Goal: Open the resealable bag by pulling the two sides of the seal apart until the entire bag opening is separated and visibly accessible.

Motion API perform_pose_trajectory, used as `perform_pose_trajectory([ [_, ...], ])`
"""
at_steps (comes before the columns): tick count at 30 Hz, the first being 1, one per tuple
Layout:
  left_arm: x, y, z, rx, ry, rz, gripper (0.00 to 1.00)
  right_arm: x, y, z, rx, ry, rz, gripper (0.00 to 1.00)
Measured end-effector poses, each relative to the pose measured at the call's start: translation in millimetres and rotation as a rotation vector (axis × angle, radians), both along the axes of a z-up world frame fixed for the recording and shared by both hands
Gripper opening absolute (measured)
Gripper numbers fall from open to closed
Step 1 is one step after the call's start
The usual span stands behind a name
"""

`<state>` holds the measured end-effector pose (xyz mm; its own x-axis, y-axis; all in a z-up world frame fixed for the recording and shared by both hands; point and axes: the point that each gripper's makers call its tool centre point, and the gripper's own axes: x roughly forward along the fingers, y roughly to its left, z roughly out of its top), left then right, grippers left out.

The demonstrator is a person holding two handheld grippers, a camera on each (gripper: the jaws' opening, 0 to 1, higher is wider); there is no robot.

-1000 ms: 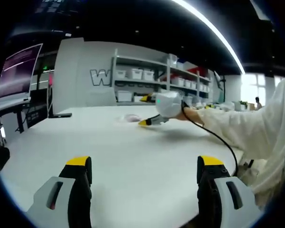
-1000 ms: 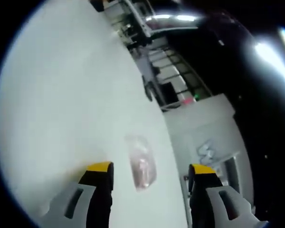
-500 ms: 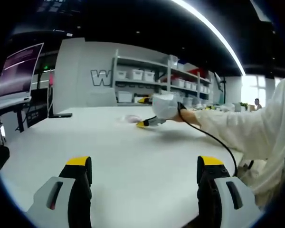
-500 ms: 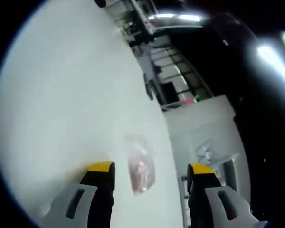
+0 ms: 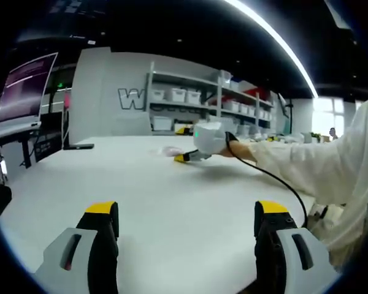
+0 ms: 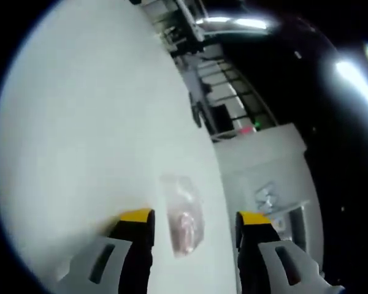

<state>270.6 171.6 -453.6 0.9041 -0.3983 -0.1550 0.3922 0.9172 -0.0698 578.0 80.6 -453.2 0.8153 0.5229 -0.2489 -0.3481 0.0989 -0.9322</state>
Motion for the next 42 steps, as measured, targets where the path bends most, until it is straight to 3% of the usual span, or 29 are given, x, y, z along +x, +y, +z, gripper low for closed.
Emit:
perform_pose_trajectory([
  [28, 9.4, 8.2, -14.1, -0.019, 0.026, 0.004, 0.91, 37.9, 15.0, -11.7, -0.083, 0.06, 0.006, 0.4],
  [35, 10.7, 13.5, -16.1, -0.023, 0.031, 0.015, 0.91, 36.7, 19.7, -13.0, -0.1, 0.058, 0.016, 0.38],
  [42, 10.7, 13.2, -18.3, -0.022, 0.037, 0.013, 0.9, 36.2, 25.6, -19.9, -0.111, 0.067, 0.034, 0.28],
])
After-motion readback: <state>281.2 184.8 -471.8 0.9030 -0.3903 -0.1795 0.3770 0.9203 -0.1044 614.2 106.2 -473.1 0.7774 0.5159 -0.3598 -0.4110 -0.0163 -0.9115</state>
